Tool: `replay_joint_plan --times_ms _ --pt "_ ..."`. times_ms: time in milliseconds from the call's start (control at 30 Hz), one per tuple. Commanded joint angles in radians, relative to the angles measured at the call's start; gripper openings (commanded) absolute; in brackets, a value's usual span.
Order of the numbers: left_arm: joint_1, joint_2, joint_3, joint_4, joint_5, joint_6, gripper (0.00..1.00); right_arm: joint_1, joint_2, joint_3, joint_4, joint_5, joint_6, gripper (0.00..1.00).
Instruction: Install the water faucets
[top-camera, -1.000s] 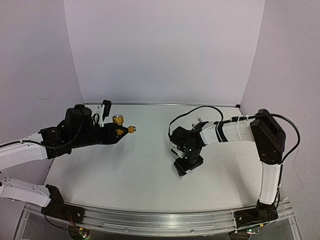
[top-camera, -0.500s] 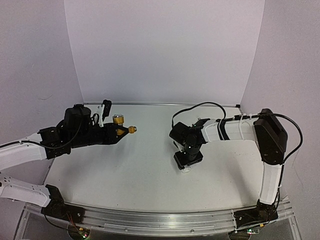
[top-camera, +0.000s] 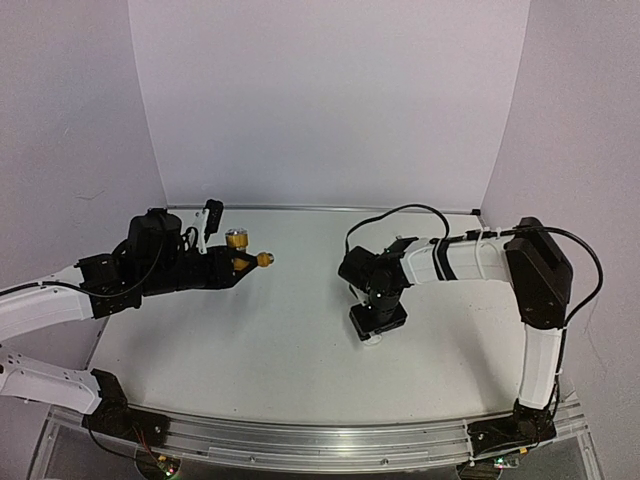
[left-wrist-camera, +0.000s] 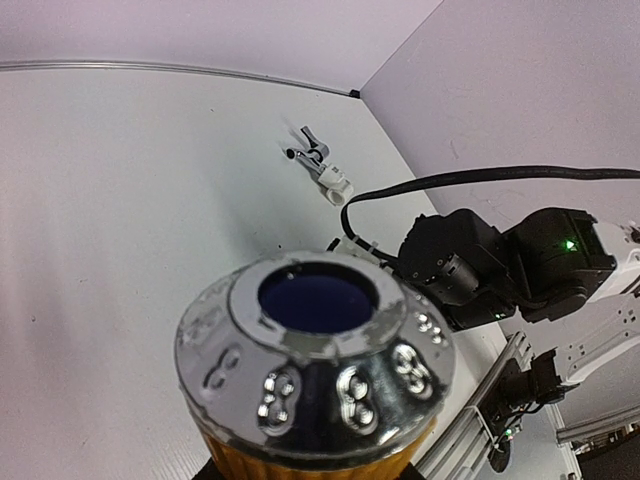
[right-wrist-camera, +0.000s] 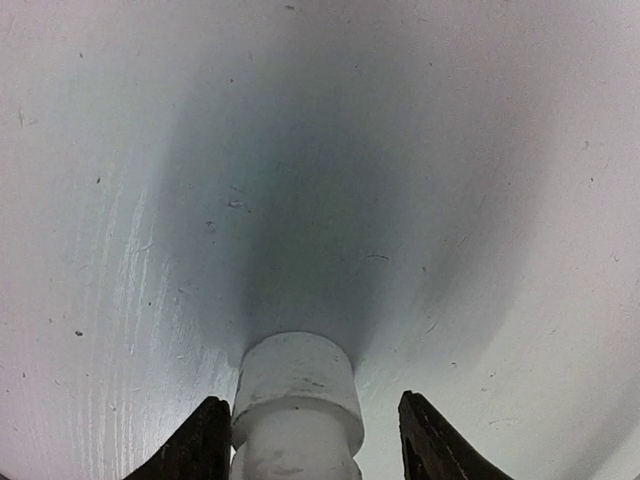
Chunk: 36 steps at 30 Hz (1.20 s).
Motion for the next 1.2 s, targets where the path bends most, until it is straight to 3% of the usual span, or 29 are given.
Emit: replay_joint_plan --times_ms 0,133,200,433,633,833,1000,1167 --pt "0.0 -0.025 0.03 0.054 0.013 0.007 0.0 0.015 0.03 0.035 -0.016 -0.001 0.001 0.55" --pt "0.0 -0.029 0.026 0.054 0.012 0.005 0.0 0.016 0.035 0.043 -0.015 -0.001 -0.004 0.51" --pt "0.0 -0.029 0.026 0.054 0.012 0.006 0.0 0.017 0.03 0.043 -0.01 0.005 -0.007 0.44" --pt "0.0 -0.025 0.025 0.062 0.028 -0.002 0.0 0.02 -0.032 0.021 0.057 0.012 -0.051 0.0" --pt "0.001 -0.012 0.016 0.197 0.194 -0.048 0.0 0.015 -0.287 -0.157 0.384 -0.153 -0.197 0.0" --pt "0.001 0.005 -0.004 0.483 0.447 -0.137 0.0 -0.064 -0.569 -0.303 0.789 -0.566 -0.249 0.0" --pt "-0.001 0.036 -0.012 0.688 0.597 -0.212 0.0 -0.101 -0.62 -0.278 0.986 -0.875 -0.206 0.0" --pt "-0.013 0.071 -0.009 0.744 0.637 -0.231 0.0 -0.101 -0.585 -0.237 1.115 -0.991 -0.124 0.0"
